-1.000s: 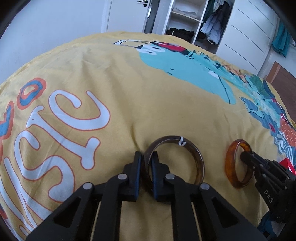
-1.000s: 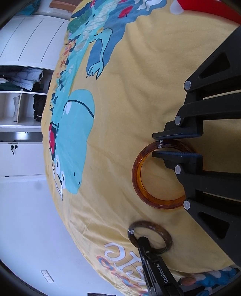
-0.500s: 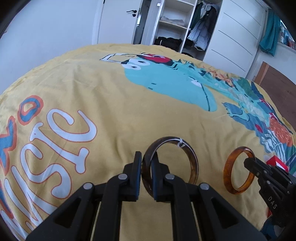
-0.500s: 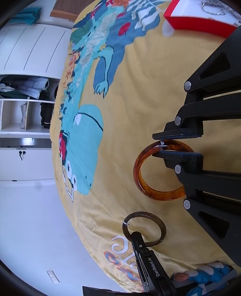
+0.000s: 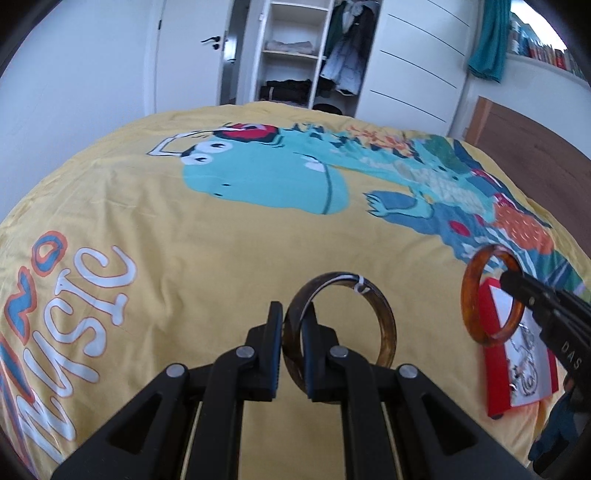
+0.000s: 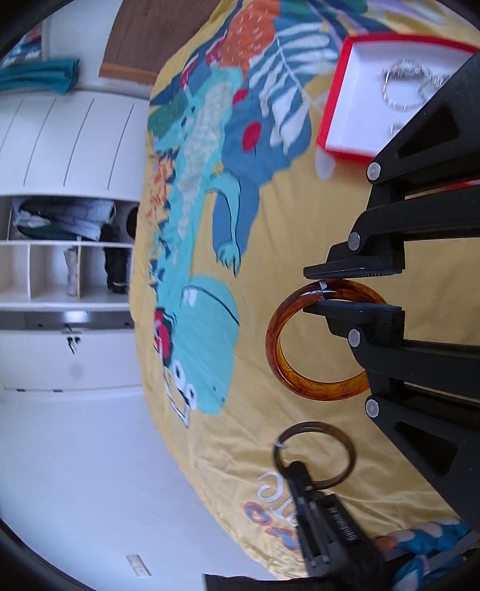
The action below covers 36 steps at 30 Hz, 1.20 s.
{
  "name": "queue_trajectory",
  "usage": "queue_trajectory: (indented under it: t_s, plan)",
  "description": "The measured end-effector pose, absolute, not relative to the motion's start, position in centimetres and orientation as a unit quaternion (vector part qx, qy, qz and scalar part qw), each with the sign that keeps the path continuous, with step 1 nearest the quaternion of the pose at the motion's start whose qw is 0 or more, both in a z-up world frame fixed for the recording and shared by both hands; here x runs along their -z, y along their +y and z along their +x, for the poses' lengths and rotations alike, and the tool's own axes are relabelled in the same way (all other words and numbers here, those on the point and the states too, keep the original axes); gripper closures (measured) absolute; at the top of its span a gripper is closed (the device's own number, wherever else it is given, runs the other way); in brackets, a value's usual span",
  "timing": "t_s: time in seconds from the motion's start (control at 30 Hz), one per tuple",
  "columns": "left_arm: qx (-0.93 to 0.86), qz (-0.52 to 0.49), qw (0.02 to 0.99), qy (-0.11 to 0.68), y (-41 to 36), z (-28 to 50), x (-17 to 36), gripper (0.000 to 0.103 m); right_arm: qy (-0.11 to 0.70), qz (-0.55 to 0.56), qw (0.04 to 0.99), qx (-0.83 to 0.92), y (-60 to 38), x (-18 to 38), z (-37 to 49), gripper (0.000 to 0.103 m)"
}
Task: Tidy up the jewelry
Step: 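Carry the dark brown bangle with the left tool while the right tool carries the amber bangle to the box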
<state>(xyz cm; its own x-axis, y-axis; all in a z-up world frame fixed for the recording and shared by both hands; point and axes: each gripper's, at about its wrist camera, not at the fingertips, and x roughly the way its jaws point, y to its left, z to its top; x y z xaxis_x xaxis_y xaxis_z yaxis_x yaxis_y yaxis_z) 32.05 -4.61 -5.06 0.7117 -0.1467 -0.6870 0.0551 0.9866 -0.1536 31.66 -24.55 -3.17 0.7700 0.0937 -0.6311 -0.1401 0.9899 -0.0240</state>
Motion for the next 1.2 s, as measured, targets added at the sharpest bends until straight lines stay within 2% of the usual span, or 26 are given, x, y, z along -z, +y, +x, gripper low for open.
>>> queue_trajectory:
  t_s: [0.5,0.87,1.2]
  plan:
    - [0.136,0.024,0.920,0.366,-18.6,30.1,1.9,0.094,0.317,-0.001,0.949,0.003,-36.4,1.4,27.5,0.092]
    - [0.180,0.053,0.901,0.391,-27.1,30.9,3.9,0.094,0.333,0.027,0.941,0.048,-44.7,3.8,26.8,0.092]
    - [0.187,0.090,0.883,0.421,-33.5,33.0,7.9,0.094,0.378,0.037,0.922,0.077,-49.3,7.4,29.2,0.092]
